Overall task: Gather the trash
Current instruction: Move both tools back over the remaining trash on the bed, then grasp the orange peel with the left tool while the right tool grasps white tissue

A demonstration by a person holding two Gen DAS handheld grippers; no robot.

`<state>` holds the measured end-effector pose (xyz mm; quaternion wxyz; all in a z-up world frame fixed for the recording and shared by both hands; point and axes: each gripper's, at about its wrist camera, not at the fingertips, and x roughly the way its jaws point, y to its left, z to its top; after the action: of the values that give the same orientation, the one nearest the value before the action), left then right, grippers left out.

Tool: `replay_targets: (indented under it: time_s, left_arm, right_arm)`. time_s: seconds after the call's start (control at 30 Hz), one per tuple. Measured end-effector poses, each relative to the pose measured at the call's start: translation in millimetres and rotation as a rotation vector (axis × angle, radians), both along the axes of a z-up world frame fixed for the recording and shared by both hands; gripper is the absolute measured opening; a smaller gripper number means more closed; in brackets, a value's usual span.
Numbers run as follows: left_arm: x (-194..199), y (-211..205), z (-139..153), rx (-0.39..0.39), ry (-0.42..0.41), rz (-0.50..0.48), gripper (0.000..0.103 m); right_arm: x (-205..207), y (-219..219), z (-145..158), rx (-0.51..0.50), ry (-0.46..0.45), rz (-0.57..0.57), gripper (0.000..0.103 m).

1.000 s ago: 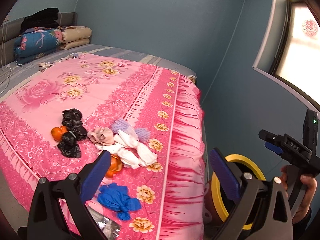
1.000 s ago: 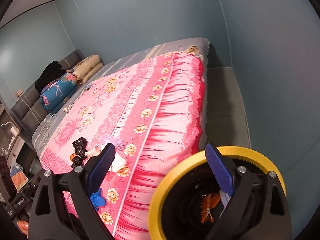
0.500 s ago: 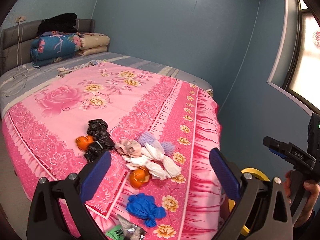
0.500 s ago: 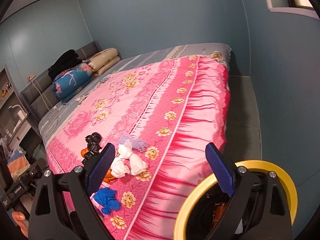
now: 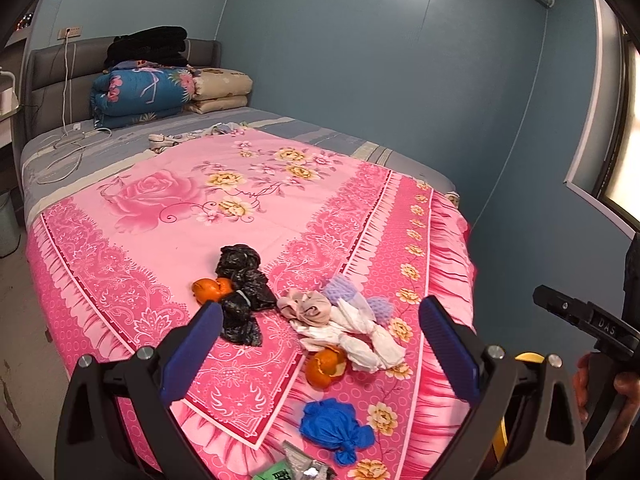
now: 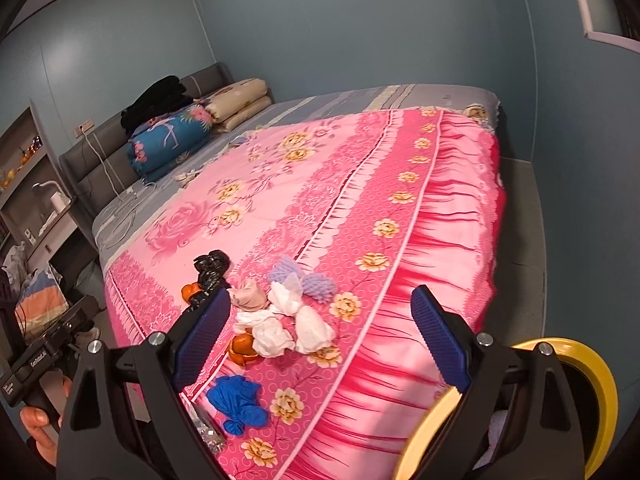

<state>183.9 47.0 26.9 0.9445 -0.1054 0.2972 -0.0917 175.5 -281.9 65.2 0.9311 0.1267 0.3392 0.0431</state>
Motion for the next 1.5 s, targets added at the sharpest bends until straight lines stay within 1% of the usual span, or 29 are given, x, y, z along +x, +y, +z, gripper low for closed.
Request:
replay_targets:
  time_s: [0.17, 0.47, 0.57, 0.67, 0.8, 1.1, 1.3, 1.5]
  left_arm:
    - [12, 19, -12, -0.025, 0.024, 0.041, 0.095]
    - [41, 46, -44, -0.03, 0.092, 0.099, 0.095]
    - [51, 51, -56, -0.015, 0.116, 0.118, 0.095]
    - [61, 57, -69, -0.009, 0.142, 0.131, 0.095]
    - [77, 70, -86, -0.022, 0.179, 0.151, 0.095]
    - [111, 91, -121, -0.021, 0.251, 0.18, 0.095]
    - [130, 98, -138, -0.01, 0.284, 0.196, 0.095]
    - [151, 106, -150, -0.005, 0.31, 0.205, 0.095]
  right_arm:
    - [21, 17, -12, 0.003, 0.026, 0.034, 0.088]
    - [58, 45, -40, 0.003, 0.099, 0.092, 0.088]
    - [68, 52, -49, -0.006, 0.119, 0.1, 0.088]
    - [78, 58, -56, -0.012, 0.137, 0.106, 0.088]
    - [90, 64, -66, -0.025, 0.16, 0.112, 0.088]
    - [121, 74, -103, -0.055, 0.255, 0.114, 0.088]
    - [139, 76, -131, -0.085, 0.322, 0.108, 0.088]
    - [150, 76, -149, -0.109, 0.366, 0.093, 0.088]
